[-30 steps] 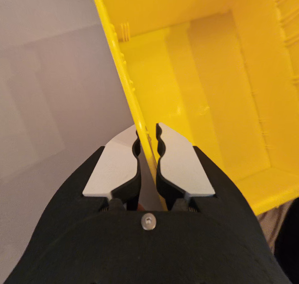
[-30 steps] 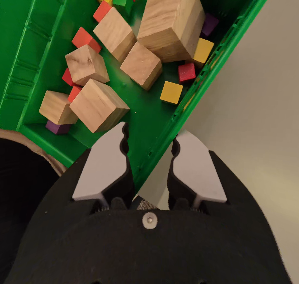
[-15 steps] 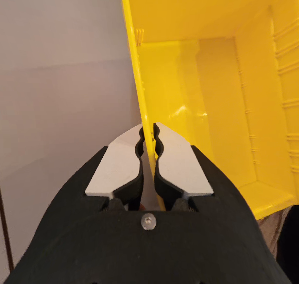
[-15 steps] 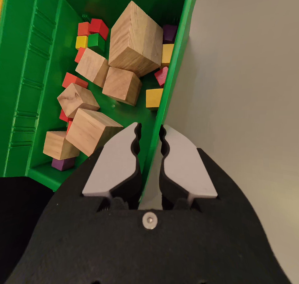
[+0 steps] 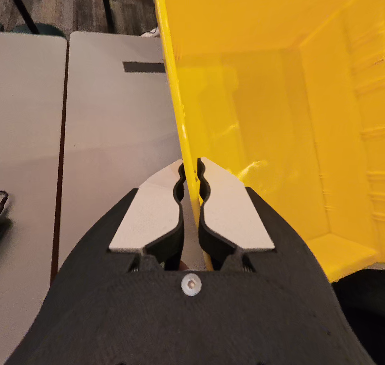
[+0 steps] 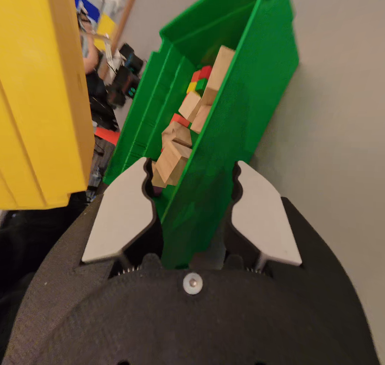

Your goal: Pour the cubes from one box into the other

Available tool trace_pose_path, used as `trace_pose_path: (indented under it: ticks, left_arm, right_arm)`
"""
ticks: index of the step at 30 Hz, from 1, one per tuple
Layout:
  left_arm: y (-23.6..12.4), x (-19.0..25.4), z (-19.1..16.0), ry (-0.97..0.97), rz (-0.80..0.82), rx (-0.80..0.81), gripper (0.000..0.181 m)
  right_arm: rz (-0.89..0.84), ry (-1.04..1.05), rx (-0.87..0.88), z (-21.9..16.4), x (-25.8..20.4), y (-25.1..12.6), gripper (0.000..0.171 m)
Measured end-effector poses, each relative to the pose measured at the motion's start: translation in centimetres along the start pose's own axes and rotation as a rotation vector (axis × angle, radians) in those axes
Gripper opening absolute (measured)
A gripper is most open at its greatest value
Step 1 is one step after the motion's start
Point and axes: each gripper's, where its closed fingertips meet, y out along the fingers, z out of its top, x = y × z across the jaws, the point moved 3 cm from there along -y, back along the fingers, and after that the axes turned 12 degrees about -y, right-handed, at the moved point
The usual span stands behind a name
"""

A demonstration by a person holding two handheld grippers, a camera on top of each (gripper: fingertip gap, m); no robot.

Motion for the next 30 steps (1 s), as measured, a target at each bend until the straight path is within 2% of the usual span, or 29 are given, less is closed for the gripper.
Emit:
trace_pose_path:
  ticks: [1, 6, 11, 17, 21, 25, 30]
  left_arm:
    - [-0.1, 0.8, 0.2, 0.012, -0.013, 0.004, 0.009]
    - [2.0, 7.3, 0.3, 0.055, -0.154, -0.018, 0.010]
    - [7.8, 16.6, -1.3, 0.096, -0.332, -0.085, 0.010]
    - [14.6, 27.5, -3.7, 0.183, -0.456, -0.184, 0.010]
    - [18.7, 33.2, -6.3, 0.102, -0.524, -0.246, 0.014]
    - [21.1, 37.3, -8.2, 0.036, -0.593, -0.297, 0.018]
    - [23.2, 40.2, -11.3, -0.038, -0.582, -0.319, 0.020]
  right_arm:
    - [0.006, -0.006, 0.012, 0.2, -0.1, -0.6, 0.064]
    - [0.015, -0.075, 0.047, 0.9, -1.0, -6.1, 0.058]
    - [-0.100, -0.102, 0.193, 1.5, 0.5, -15.5, 0.050]
    - [-0.282, -0.108, 0.355, 0.4, 2.5, -26.7, 0.049]
    - [-0.378, -0.064, 0.430, -0.6, 4.5, -32.5, 0.049]
    - [-0.475, -0.086, 0.455, -0.7, 5.1, -36.0, 0.048]
    - [-0.497, -0.063, 0.474, -1.0, 5.7, -37.6, 0.048]
